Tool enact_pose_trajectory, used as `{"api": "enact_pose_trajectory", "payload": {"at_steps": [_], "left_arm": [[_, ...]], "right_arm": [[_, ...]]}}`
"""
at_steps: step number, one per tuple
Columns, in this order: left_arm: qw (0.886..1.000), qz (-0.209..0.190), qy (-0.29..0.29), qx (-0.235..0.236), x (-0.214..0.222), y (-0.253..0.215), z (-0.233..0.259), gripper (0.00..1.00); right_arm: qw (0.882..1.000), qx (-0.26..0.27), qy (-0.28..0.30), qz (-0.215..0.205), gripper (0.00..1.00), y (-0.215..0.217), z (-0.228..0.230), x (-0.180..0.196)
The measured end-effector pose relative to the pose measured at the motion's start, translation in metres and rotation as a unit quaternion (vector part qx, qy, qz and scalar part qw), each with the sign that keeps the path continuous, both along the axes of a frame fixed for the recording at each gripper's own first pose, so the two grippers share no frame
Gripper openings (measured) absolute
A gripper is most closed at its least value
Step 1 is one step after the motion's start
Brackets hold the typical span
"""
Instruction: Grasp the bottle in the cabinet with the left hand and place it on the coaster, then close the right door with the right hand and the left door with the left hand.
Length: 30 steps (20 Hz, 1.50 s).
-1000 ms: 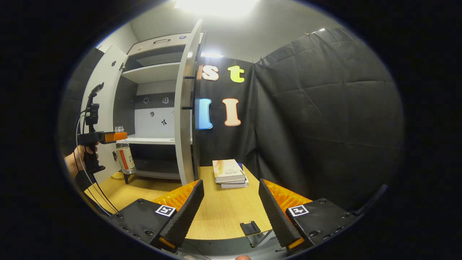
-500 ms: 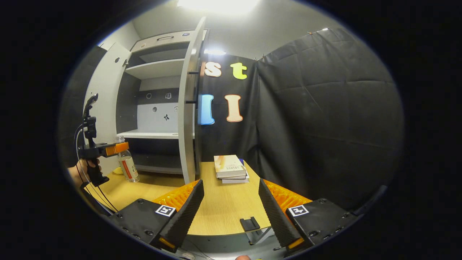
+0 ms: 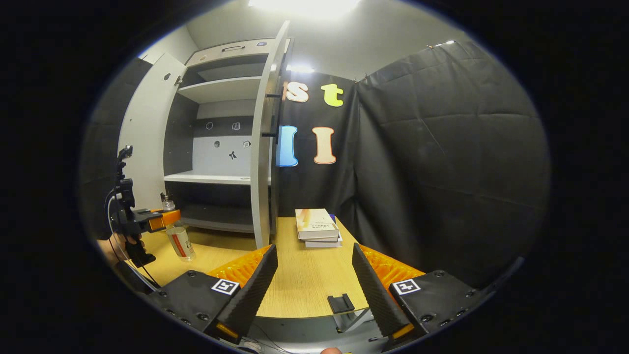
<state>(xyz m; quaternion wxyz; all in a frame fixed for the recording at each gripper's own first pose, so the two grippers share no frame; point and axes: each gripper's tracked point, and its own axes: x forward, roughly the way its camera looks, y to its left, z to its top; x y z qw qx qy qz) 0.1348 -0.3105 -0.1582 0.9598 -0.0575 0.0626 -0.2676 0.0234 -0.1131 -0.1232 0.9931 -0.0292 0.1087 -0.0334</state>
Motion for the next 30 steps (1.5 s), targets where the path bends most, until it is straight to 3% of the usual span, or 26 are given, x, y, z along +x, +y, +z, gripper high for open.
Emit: {"api": "enact_pose_trajectory", "payload": {"at_steps": [12,25,29,30], "left_arm": [[0.999,0.007,0.022,0.027,-0.016,-0.006,-0.059,0.44],[0.998,0.035,0.039,0.026,-0.031,-0.001,-0.083,0.48],[0.998,0.038,0.04,0.031,-0.034,-0.001,-0.081,0.69],[0.998,0.042,0.039,0.033,-0.033,0.0,-0.079,0.7]], "right_arm": [[1.0,-0.024,0.009,0.003,0.95,-0.008,-0.003,-0.003],[1.0,-0.019,-0.001,0.008,0.96,-0.009,-0.003,-0.003],[1.0,-0.019,-0.008,0.009,0.97,-0.008,0.001,-0.003],[1.0,-0.023,-0.012,0.01,0.97,-0.008,0.004,-0.003]]}}
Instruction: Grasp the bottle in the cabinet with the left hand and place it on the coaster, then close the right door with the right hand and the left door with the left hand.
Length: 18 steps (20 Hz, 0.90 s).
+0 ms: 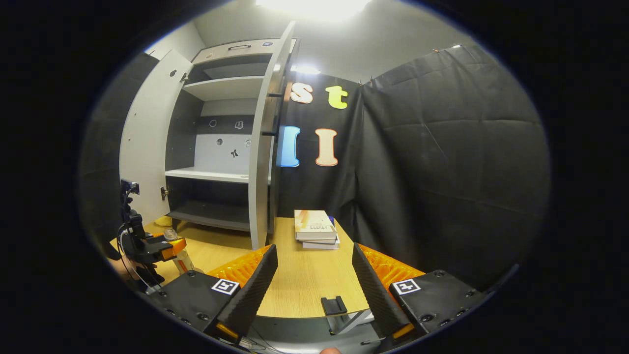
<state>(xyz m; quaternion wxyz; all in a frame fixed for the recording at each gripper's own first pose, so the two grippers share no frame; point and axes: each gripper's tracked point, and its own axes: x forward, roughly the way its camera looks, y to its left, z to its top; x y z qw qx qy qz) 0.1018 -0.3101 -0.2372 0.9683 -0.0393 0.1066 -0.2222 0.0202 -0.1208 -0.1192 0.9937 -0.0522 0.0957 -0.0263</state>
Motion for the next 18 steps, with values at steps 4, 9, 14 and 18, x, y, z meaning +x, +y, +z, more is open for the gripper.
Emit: {"api": "enact_pose_trajectory", "payload": {"at_steps": [4,9,14,18], "left_arm": [[1.0,0.014,-0.002,0.003,-0.001,0.005,0.021,0.85],[0.999,0.037,-0.02,0.002,-0.015,0.017,0.065,0.85],[0.997,0.065,-0.041,0.01,-0.032,0.046,0.119,0.85],[0.994,0.093,-0.056,0.026,-0.049,0.078,0.154,0.85]], "right_arm": [[1.0,0.016,-0.016,0.008,0.96,0.003,0.014,0.011],[0.999,0.032,-0.037,0.019,0.95,0.006,0.033,0.024],[0.996,0.056,-0.054,0.037,0.97,0.003,0.06,0.042],[0.994,0.07,-0.063,0.054,0.97,0.002,0.083,0.06]]}}
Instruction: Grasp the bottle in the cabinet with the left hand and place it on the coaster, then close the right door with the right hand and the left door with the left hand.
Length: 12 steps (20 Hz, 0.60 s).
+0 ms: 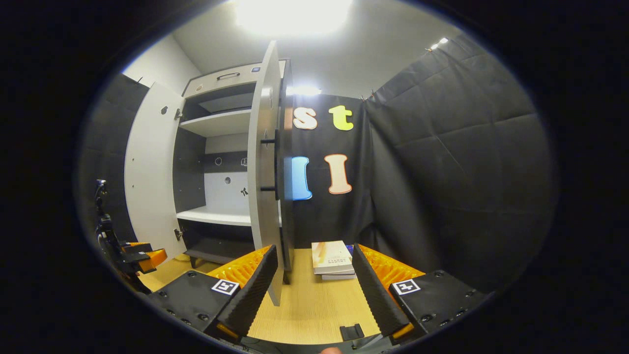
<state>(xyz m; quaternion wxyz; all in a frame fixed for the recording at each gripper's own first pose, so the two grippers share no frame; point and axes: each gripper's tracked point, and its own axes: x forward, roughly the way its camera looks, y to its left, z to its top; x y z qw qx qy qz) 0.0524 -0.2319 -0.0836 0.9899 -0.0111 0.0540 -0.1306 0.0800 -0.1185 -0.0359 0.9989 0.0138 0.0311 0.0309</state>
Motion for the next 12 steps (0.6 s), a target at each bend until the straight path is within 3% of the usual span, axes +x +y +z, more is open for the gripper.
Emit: {"api": "enact_pose_trajectory", "payload": {"at_steps": [5,12], "left_arm": [[0.999,0.034,-0.016,-0.003,-0.024,0.041,0.024,0.85],[0.995,0.094,-0.028,0.004,-0.014,0.115,0.049,0.85]], "right_arm": [[1.0,-0.005,-0.004,0.013,0.97,0.004,0.025,0.026],[1.0,-0.009,-0.005,-0.009,0.97,-0.001,0.05,0.068]]}}
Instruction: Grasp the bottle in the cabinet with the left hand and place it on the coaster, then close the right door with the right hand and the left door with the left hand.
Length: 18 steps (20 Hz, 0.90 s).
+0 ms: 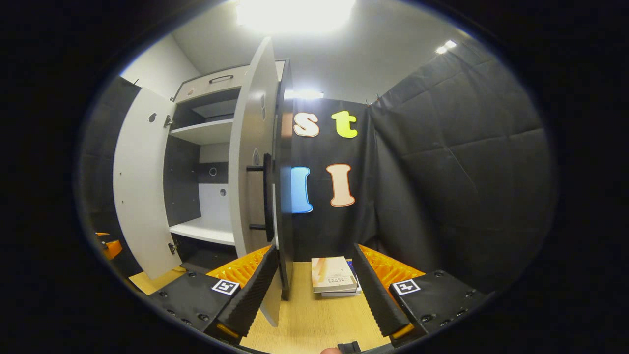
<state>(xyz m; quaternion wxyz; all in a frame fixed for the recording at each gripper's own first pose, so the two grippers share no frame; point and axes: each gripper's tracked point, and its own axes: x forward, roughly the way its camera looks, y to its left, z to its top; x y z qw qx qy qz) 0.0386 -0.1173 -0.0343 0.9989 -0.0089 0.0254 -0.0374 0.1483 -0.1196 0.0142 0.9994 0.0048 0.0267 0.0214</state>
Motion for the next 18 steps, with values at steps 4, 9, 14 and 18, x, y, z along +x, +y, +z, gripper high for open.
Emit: {"api": "enact_pose_trajectory", "payload": {"at_steps": [4,9,14,18], "left_arm": [[1.0,0.024,-0.004,0.001,0.002,0.036,0.006,0.85],[0.999,0.048,-0.002,0.001,0.002,0.074,0.004,0.85],[0.998,0.061,0.001,0.012,0.006,0.102,0.003,0.85],[0.998,0.066,0.001,0.014,0.014,0.118,0.003,0.85]], "right_arm": [[1.0,-0.003,0.004,-0.015,0.97,0.002,0.007,0.025],[0.999,-0.021,0.01,-0.027,0.97,0.01,0.016,0.046],[0.999,-0.023,0.011,-0.041,0.97,0.016,0.027,0.06],[0.998,-0.017,0.022,-0.054,0.97,0.023,0.024,0.069]]}}
